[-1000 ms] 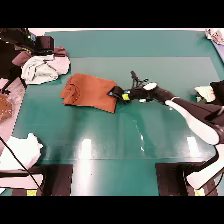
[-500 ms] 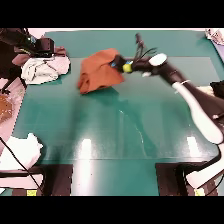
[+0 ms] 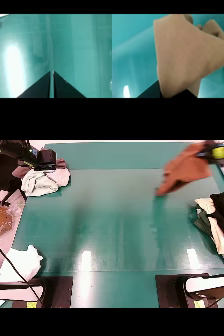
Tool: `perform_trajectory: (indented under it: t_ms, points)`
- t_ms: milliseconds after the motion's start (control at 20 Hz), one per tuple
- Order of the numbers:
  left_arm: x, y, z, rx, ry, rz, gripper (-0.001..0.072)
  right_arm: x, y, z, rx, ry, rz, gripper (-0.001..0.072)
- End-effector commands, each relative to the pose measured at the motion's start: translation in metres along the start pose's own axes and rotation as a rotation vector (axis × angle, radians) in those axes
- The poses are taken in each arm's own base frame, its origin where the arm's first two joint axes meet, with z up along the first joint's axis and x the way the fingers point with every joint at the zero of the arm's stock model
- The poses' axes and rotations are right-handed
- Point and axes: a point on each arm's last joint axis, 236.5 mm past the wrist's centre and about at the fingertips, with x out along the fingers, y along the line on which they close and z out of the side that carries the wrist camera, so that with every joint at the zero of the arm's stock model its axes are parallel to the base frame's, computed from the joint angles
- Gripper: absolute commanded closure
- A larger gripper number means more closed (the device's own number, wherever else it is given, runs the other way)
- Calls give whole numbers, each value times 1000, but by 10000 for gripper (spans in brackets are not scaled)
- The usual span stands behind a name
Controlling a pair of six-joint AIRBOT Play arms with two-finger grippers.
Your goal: Fold the shirts.
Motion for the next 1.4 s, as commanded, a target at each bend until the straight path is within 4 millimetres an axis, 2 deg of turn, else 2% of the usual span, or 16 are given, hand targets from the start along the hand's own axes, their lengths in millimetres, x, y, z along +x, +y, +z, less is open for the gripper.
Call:
perform_trajectory:
  t_ms: [0, 100, 200, 350, 500, 700, 850, 950, 1000, 1100, 1250, 1350]
  points:
    - [0, -3, 0, -21, -1, -12, 625, -66, -105, 41, 182, -107, -133, 692]
    - [0, -2, 0, -25, 0, -11, 625, -84, -124, 53, 230, -146, -86, 692]
    - [0, -2, 0, -25, -1, -11, 624, -104, -134, 67, 263, -207, -54, 692]
    - [0, -2, 0, -25, 1, -11, 625, -133, -135, 78, 272, -265, -33, 692]
    - [0, -2, -1, -25, 4, -11, 625, -157, -138, 73, 286, -302, -47, 692]
    - [0, -2, -2, -25, 10, -10, 625, -183, -151, 54, 327, -309, -85, 693]
    - [0, -2, -2, -24, 7, -10, 625, -206, -151, 44, 316, -293, -115, 692]
    - [0, -2, -1, -24, 6, -10, 625, -209, -160, 35, 339, -267, -130, 692]
    - [0, -2, -1, -24, 4, -10, 624, -206, -169, 28, 370, -248, -136, 691]
    - [0, -2, -2, -24, 7, -10, 625, -193, -200, 6, 444, -169, -189, 690]
    - [-1, -2, -5, -24, 21, -8, 625, -183, -275, -41, 466, -28, -445, 690]
    - [0, -1, -7, -24, 28, -5, 625, -183, -312, -70, 513, 48, -567, 689]
